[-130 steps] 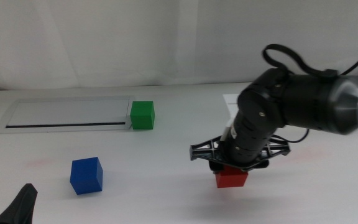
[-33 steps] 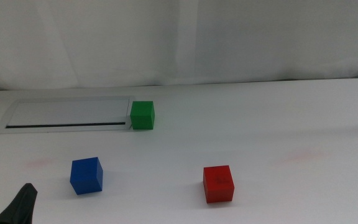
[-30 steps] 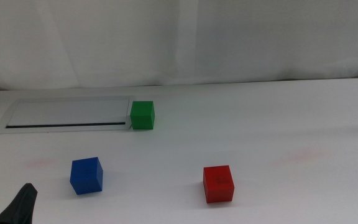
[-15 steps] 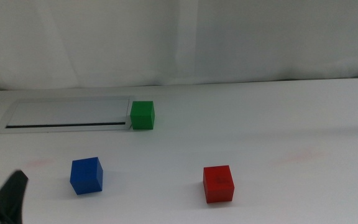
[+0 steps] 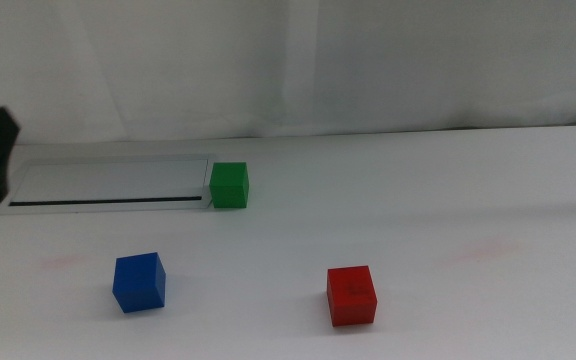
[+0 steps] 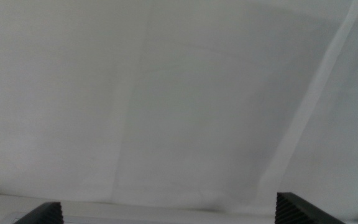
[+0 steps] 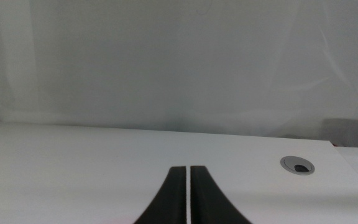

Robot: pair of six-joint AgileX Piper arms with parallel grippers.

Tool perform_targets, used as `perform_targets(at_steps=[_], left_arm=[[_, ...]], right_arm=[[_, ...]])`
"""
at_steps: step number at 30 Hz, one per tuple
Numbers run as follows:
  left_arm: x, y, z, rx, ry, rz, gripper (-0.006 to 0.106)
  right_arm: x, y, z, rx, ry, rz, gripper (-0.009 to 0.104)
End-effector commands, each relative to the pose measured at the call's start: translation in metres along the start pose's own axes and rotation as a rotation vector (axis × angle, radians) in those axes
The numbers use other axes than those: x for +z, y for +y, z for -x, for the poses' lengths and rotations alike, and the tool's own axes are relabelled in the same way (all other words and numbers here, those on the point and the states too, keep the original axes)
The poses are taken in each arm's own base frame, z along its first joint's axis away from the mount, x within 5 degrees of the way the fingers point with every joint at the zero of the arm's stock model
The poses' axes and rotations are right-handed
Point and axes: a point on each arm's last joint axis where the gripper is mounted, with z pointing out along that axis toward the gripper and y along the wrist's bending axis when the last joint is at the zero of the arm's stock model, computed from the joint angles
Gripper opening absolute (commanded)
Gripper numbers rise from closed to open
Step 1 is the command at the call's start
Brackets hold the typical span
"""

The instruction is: Stack red cubes first, then green, then blue cubes in a specific spot.

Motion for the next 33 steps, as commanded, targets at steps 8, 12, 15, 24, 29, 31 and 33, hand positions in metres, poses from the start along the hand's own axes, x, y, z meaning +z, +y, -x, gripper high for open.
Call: perform_targets(at_steps=[8,12,15,24,29,31,33], left_arm=[[0.093,-0.052,0.032,0.243,0.367,-0.078,0.084],[0.14,-0.076,0.033,0.238,0.516,-0.063,0.084],[0.172,-0.086,0.035,0.174,0.608,-0.004,0.084],[0.258,-0.104,0.001,0.135,0.808,0.102,0.084],[0.28,-0.12,-0.028,0.17,0.885,0.099,0.084],[0.286,-0.128,-0.042,0.17,0.908,0.098,0.084],[0.29,-0.134,-0.057,0.144,0.933,0.114,0.084]], right_arm=[[-0.001,0.001,-0.012,-0.002,0.033,0.0,-0.002],[-0.001,0.001,-0.012,-0.002,0.033,0.0,-0.002],[-0.001,0.001,-0.012,-0.002,0.033,0.0,-0.002],[-0.001,0.001,-0.012,-0.002,0.033,0.0,-0.002],[-0.001,0.001,-0.012,-0.002,0.033,0.0,-0.002],[-0.001,0.001,-0.012,-0.002,0.033,0.0,-0.002],[-0.001,0.001,-0.012,-0.002,0.033,0.0,-0.002]])
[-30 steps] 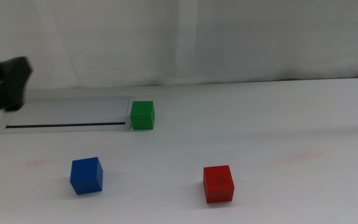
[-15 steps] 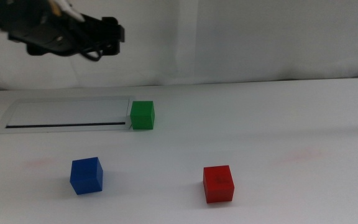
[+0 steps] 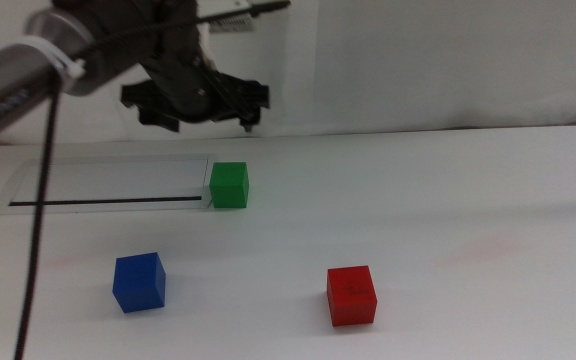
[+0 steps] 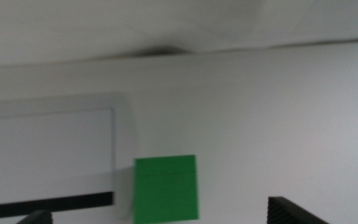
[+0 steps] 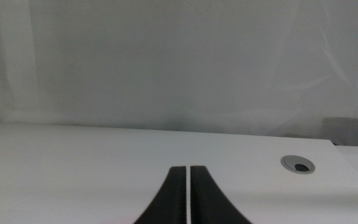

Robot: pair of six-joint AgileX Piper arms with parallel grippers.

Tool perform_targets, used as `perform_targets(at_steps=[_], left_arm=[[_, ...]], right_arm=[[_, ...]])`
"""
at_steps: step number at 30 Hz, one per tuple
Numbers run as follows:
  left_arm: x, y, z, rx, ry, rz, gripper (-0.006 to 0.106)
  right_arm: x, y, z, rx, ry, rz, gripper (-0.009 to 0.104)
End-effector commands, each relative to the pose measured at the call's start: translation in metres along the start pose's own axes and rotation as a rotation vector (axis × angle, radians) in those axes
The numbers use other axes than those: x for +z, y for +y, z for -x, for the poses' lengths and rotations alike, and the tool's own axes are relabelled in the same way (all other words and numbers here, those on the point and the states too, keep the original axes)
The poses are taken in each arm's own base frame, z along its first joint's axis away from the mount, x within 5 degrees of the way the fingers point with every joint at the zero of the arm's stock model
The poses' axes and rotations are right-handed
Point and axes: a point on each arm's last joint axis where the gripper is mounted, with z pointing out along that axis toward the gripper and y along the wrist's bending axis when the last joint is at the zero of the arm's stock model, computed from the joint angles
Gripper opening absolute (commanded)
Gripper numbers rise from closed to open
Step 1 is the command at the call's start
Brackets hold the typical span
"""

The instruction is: Stack red cubes first, then green, then blue cubes in a specific spot.

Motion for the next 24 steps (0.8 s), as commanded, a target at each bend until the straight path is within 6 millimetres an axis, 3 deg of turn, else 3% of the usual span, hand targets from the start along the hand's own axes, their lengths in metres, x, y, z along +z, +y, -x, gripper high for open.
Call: perform_targets(at_steps=[1,12,24], left_arm=[[0.013,-0.011,-0.005,-0.045,0.027,-0.002,0.084],[0.076,-0.019,-0.023,-0.1,0.126,0.037,0.084],[0.101,-0.022,-0.031,-0.141,0.148,0.045,0.084]], right_arm=[[-0.001,0.001,-0.011,-0.005,0.031,0.0,-0.002],[-0.001,0.001,-0.011,-0.005,0.031,0.0,-0.002],[-0.001,0.001,-0.012,-0.005,0.038,-0.001,-0.002]])
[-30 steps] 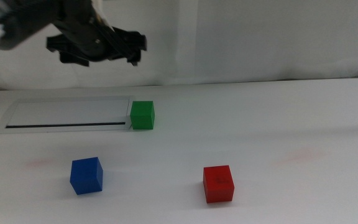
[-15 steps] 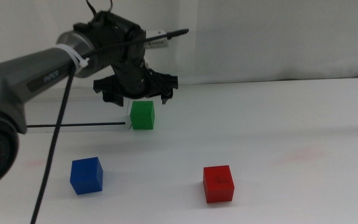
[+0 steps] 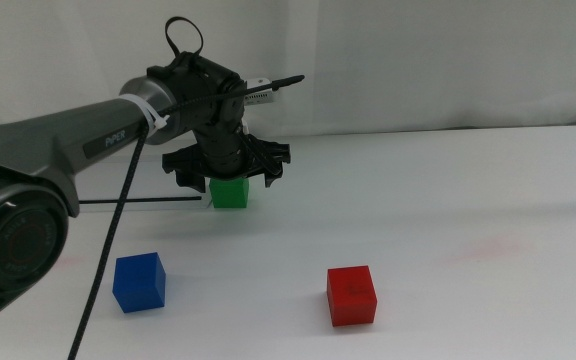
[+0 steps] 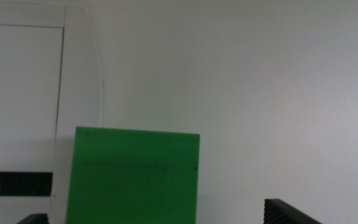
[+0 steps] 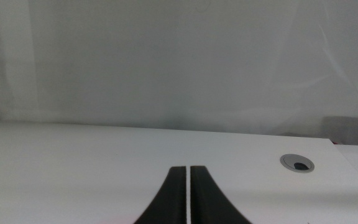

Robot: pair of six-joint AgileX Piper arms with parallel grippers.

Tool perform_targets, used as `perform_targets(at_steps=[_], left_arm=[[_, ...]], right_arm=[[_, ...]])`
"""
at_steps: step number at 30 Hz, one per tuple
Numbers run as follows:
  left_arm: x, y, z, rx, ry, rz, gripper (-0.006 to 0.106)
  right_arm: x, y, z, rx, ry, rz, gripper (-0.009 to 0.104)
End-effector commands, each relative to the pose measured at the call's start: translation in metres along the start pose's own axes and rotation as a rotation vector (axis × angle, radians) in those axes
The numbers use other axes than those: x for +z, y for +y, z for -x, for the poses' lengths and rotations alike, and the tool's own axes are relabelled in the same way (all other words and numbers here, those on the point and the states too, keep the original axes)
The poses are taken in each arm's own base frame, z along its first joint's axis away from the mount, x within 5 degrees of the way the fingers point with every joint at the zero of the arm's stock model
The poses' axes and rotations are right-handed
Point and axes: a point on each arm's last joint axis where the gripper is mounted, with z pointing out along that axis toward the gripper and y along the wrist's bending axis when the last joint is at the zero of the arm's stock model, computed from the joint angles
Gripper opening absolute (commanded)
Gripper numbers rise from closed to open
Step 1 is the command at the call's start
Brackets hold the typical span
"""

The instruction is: Stack red cubes first, then green, then blue cubes in a specific spot.

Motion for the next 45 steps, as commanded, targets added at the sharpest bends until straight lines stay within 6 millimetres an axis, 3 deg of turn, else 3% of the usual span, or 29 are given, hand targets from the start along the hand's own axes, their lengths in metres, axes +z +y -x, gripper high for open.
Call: perform_targets(at_steps=[1,6,9,14,15,16,20,26,37,41,45], left_arm=[[0.003,-0.001,0.001,-0.024,-0.008,-0.005,0.084],[0.011,-0.001,-0.002,-0.021,0.013,0.008,0.084],[0.018,-0.001,-0.003,-0.017,0.025,0.016,0.077],[0.019,0.001,-0.002,0.005,0.009,0.036,0.035],[0.019,0.002,-0.002,0.02,0.002,0.046,0.011],[0.019,0.002,-0.002,0.029,0.003,0.048,-0.001],[0.005,0.001,0.002,0.035,-0.017,0.037,-0.003],[-0.055,-0.005,-0.005,0.011,-0.01,0.05,-0.003],[-0.159,-0.057,-0.061,0.074,-0.097,0.069,-0.003],[-0.181,-0.07,-0.085,0.088,-0.076,0.062,-0.003],[-0.191,-0.085,-0.109,0.074,-0.04,0.018,-0.003]], right_arm=[[-0.001,0.001,-0.012,-0.002,0.034,-0.001,-0.002],[-0.001,0.001,-0.012,-0.002,0.034,-0.001,-0.002],[-0.001,0.001,-0.012,-0.002,0.034,-0.001,-0.002],[-0.001,0.001,-0.012,-0.002,0.034,-0.001,-0.002],[-0.001,0.001,-0.012,-0.002,0.034,-0.001,-0.002],[-0.001,0.001,-0.012,-0.002,0.032,0.0,-0.002],[-0.001,0.001,-0.012,-0.002,0.032,0.0,-0.002],[-0.001,0.001,-0.012,-0.002,0.032,0.0,-0.002],[-0.001,0.001,-0.012,-0.002,0.032,0.0,-0.002],[-0.001,0.001,-0.012,-0.002,0.036,-0.001,-0.002],[-0.001,0.001,-0.012,-0.002,0.036,-0.001,-0.002]])
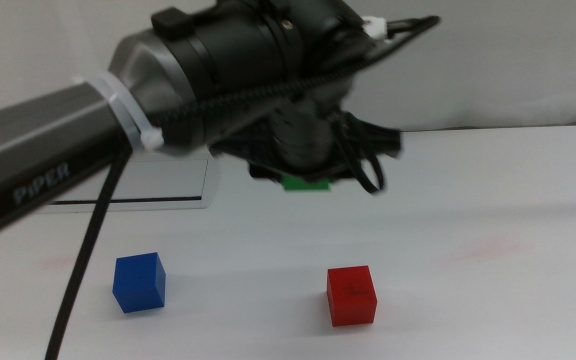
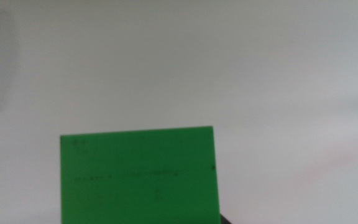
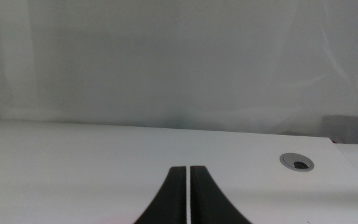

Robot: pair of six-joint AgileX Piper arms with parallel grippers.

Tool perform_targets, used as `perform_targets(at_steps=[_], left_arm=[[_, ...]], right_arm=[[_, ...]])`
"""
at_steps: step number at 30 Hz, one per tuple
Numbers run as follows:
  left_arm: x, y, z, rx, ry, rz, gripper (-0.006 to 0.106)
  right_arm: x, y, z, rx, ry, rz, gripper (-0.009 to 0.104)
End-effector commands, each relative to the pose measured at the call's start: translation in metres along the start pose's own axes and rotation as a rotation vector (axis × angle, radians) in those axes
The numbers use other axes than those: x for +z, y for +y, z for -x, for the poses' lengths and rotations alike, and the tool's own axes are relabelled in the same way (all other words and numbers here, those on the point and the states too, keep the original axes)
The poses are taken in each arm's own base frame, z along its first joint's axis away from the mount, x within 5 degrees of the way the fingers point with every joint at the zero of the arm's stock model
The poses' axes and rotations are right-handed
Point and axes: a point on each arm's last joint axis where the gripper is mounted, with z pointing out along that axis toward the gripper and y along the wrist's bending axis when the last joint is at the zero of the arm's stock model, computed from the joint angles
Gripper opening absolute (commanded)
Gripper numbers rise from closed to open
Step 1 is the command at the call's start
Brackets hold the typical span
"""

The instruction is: Stack red cubes first, then green, then blue cubes in a specific spot.

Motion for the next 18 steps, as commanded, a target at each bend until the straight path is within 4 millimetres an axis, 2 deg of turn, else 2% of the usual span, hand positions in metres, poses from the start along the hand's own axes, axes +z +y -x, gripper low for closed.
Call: perform_targets(at_steps=[1,7,10,18], left_arm=[[-0.01,-0.005,-0.021,-0.045,0.076,0.037,-0.003],[-0.011,-0.033,-0.059,-0.07,0.085,0.011,-0.003],[-0.01,-0.045,-0.071,-0.068,0.068,-0.037,-0.003],[0.003,-0.046,-0.082,-0.106,0.067,-0.022,-0.003]], right_arm=[[-0.001,0.001,-0.012,-0.002,0.032,0.0,-0.002],[-0.001,0.001,-0.012,-0.002,0.032,0.0,-0.002],[-0.001,0.001,-0.012,-0.002,0.032,0.0,-0.002],[-0.001,0.001,-0.012,-0.002,0.032,0.0,-0.002]])
